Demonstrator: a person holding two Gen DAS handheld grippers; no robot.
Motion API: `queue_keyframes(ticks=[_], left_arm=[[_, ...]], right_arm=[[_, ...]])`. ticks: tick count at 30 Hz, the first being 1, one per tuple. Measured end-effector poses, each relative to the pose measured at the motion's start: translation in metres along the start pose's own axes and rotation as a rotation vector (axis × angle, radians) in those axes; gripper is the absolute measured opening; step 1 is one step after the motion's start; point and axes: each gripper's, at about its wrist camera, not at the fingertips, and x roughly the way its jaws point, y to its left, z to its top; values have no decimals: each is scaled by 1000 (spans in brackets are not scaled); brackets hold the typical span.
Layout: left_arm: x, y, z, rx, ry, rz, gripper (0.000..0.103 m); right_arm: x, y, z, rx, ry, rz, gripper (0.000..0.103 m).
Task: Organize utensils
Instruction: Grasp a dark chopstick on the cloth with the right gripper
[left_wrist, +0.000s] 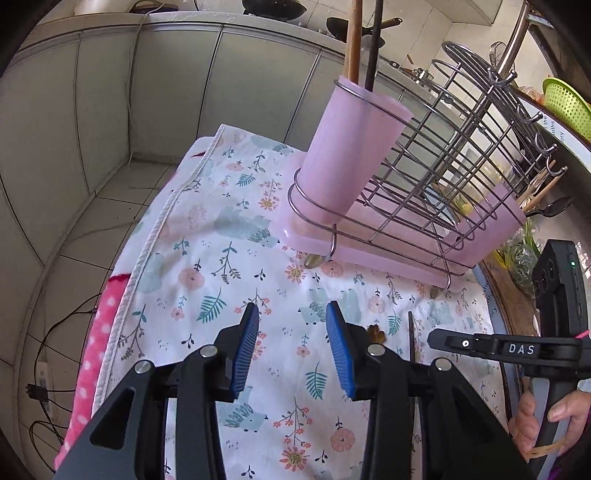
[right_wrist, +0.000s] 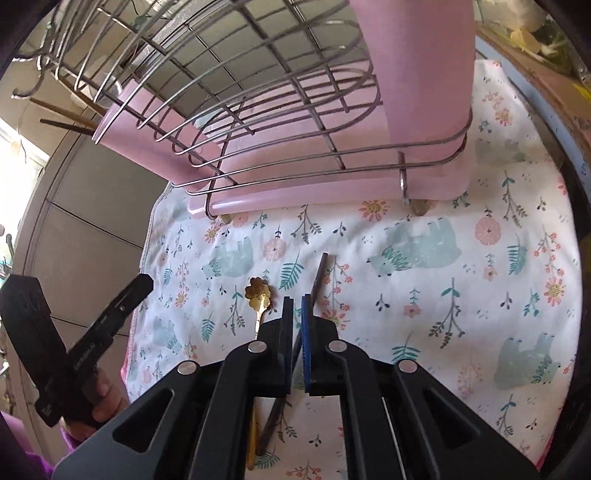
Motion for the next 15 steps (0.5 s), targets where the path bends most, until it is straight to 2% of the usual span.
queue_keyframes(ticks=[2, 7, 15], left_arm=[[-1, 1, 0, -1, -1, -3, 37], [-1, 1, -1, -1, 8, -11, 37], [4, -2, -2, 0, 37, -27, 37]], right_arm=[[8, 1, 3, 22, 24, 9, 4], [20, -2, 11, 71, 17, -40, 4], [34, -2, 19, 88, 52, -71, 4]])
